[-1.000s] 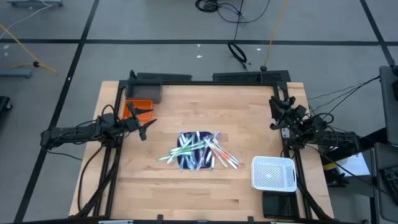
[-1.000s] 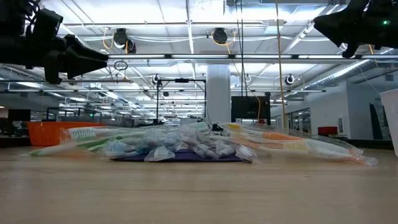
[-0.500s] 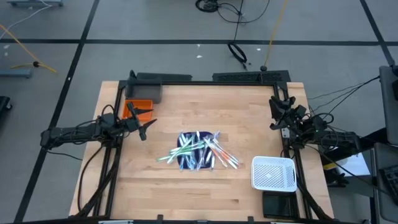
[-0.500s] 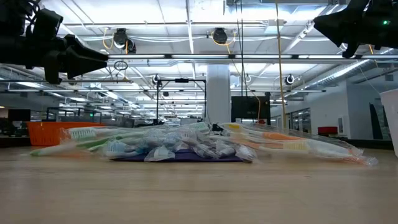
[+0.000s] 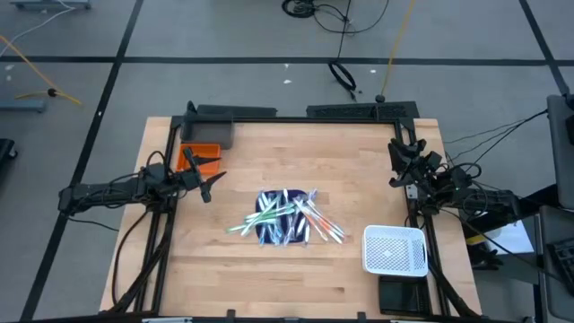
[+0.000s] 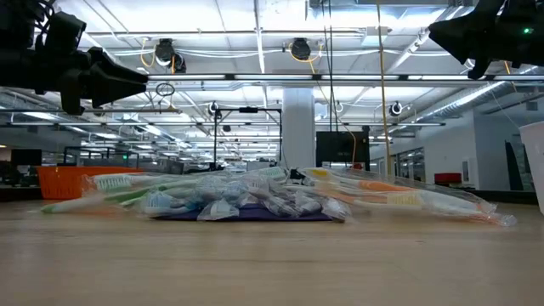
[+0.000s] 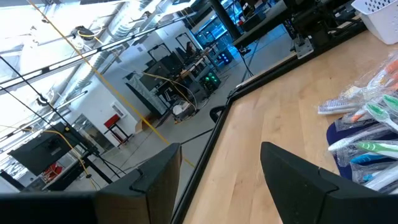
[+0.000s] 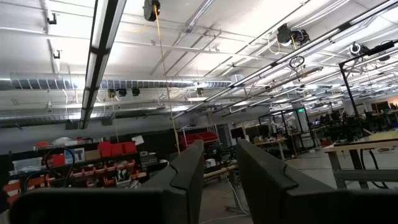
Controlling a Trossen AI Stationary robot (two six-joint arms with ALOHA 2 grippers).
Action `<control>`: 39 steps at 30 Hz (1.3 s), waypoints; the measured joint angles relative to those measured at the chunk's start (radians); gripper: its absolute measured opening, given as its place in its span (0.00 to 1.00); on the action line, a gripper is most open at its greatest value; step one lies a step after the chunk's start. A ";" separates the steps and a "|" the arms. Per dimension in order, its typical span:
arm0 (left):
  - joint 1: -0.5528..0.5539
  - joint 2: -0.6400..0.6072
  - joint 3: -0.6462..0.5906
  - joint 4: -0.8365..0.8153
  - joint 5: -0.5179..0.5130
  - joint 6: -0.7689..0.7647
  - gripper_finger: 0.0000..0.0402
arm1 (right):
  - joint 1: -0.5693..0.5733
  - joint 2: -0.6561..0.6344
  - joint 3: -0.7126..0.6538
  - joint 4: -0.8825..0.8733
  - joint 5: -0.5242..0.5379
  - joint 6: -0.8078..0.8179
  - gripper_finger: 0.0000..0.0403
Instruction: Pick & Place Toothbrushes
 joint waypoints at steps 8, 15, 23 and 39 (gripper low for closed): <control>0.000 0.000 0.000 0.000 0.000 0.000 0.56 | 0.000 0.000 0.000 0.000 0.000 0.000 0.22; 0.000 0.000 0.000 0.000 0.000 0.000 0.56 | 0.000 0.000 0.000 0.000 0.000 0.000 0.22; 0.000 0.000 0.000 0.000 0.000 0.000 0.56 | 0.000 0.000 0.000 0.000 0.000 0.000 0.22; 0.000 0.000 0.000 0.011 -0.001 0.047 0.56 | 0.000 0.048 0.019 -0.028 -0.169 0.233 0.22</control>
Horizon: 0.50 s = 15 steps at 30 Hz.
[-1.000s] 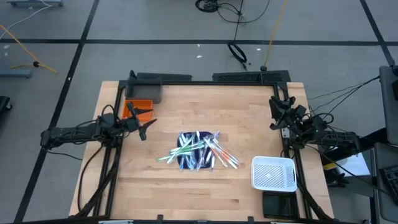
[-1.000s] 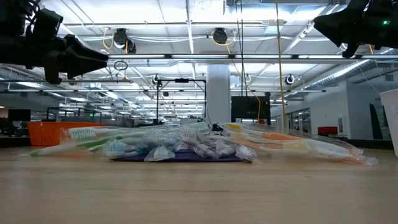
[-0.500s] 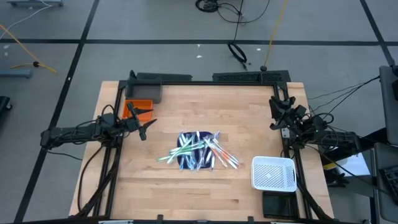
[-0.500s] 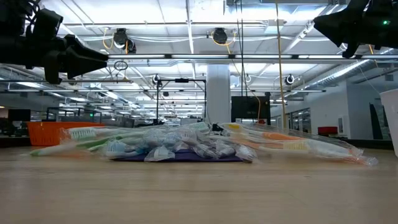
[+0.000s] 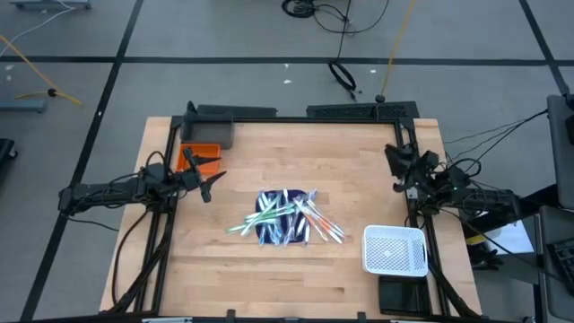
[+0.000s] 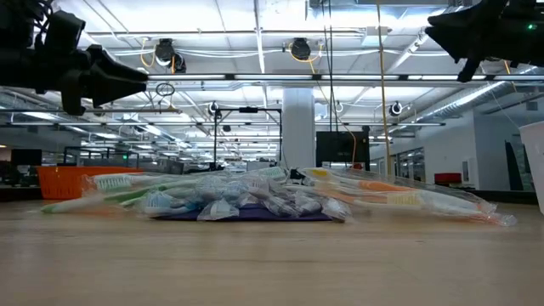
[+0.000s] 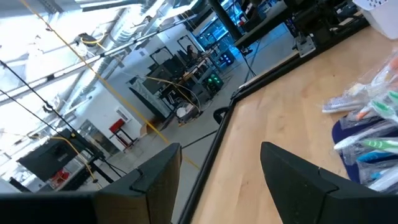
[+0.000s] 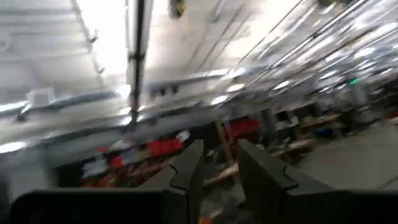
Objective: Pick & Place Toothbrushes
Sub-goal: Put the orange toothbrush into the transparent black bin
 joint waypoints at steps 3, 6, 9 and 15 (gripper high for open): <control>0.000 0.000 0.000 -0.001 0.000 0.011 0.56 | 0.000 0.085 0.050 -0.094 -0.082 0.012 0.22; 0.000 0.000 0.000 0.000 0.000 -0.009 0.56 | 0.000 0.208 0.123 -0.200 -0.139 0.015 0.22; 0.000 0.000 0.000 0.036 0.000 -0.084 0.56 | 0.000 0.339 0.188 -0.225 -0.198 0.066 0.22; 0.000 0.000 0.000 0.106 0.000 -0.360 0.56 | 0.001 0.635 0.286 -0.269 -0.338 0.147 0.22</control>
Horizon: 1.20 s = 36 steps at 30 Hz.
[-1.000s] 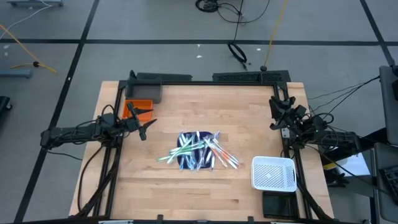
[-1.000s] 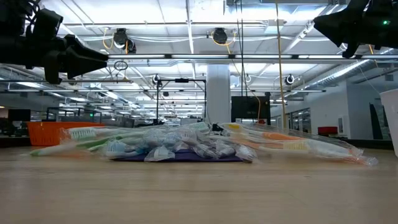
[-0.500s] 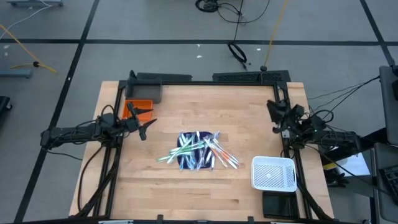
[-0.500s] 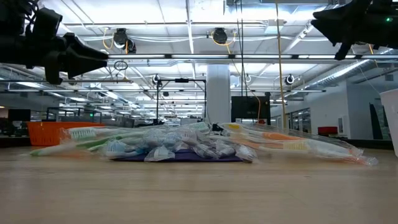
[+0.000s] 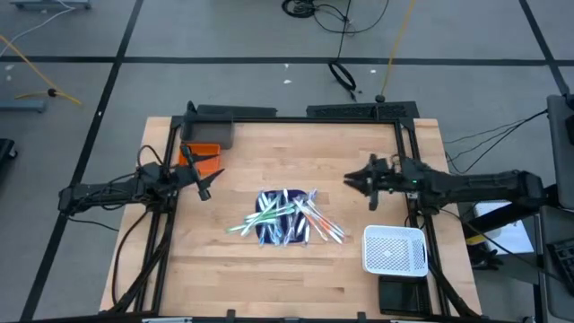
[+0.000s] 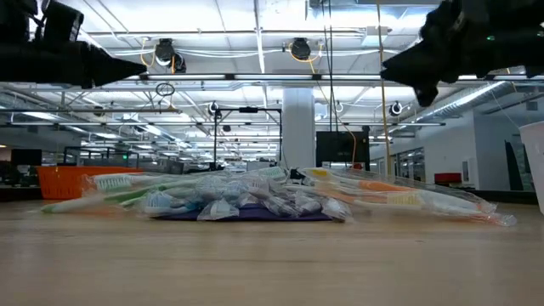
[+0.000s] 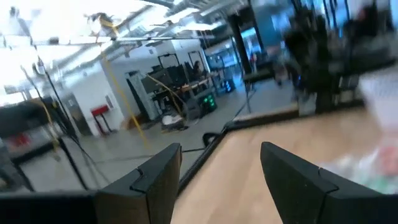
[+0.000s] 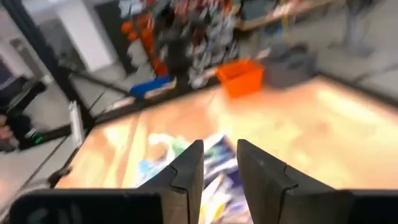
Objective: Pick & Place Toothbrushes
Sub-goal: Put the orange toothbrush into the transparent black bin
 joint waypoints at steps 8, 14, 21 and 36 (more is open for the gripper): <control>0.000 0.000 0.000 0.013 0.001 -0.224 0.56 | 0.072 0.351 0.129 -0.074 -0.021 0.029 0.22; 0.000 0.000 0.000 0.013 0.001 -0.317 0.56 | 0.106 0.510 0.234 -0.175 -0.021 0.074 0.22; 0.001 0.000 0.000 0.020 -0.001 -0.284 0.56 | 0.134 0.580 0.249 -0.206 -0.036 0.158 0.22; 0.001 0.000 0.000 0.020 -0.002 -0.257 0.56 | 0.193 0.719 0.248 -0.180 -0.069 0.228 0.38</control>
